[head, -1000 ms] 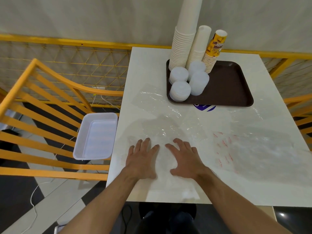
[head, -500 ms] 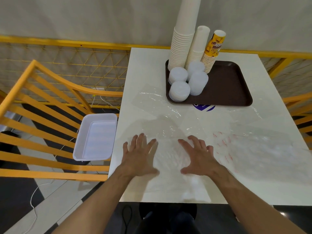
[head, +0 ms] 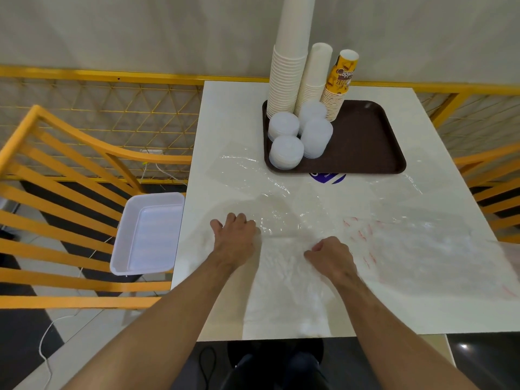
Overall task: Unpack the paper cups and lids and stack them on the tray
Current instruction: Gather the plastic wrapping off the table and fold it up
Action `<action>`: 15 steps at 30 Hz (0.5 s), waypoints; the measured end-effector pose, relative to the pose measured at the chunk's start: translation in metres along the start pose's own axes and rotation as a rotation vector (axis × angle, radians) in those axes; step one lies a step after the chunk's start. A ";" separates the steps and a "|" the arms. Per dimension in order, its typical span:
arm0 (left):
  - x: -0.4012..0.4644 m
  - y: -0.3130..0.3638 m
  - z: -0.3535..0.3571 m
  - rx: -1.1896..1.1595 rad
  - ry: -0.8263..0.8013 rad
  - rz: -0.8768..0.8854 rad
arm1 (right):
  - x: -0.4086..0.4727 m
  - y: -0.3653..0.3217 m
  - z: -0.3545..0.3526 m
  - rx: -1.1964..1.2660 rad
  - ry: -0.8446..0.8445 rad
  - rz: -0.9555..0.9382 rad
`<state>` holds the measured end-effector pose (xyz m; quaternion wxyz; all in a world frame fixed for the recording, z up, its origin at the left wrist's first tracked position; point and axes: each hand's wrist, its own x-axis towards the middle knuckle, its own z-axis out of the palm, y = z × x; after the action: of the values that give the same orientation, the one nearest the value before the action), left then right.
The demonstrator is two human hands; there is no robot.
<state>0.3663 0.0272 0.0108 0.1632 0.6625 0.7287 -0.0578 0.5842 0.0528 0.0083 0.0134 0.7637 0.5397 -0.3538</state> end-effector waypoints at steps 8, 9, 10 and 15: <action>-0.005 -0.009 -0.010 -0.220 -0.095 0.082 | 0.003 0.014 -0.003 0.306 -0.045 -0.094; -0.005 -0.013 -0.014 -0.299 -0.130 0.093 | 0.003 0.015 -0.007 0.368 -0.070 -0.109; -0.005 -0.017 -0.020 -0.390 -0.170 0.102 | 0.005 0.016 -0.012 0.417 -0.106 -0.135; -0.010 -0.033 -0.059 -0.759 -0.451 0.080 | -0.002 -0.005 -0.061 0.423 -0.350 -0.380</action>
<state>0.3253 0.0317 0.0646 0.5520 0.5542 0.6183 0.0768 0.6115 0.0778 0.0566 -0.1193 0.5628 0.5767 -0.5801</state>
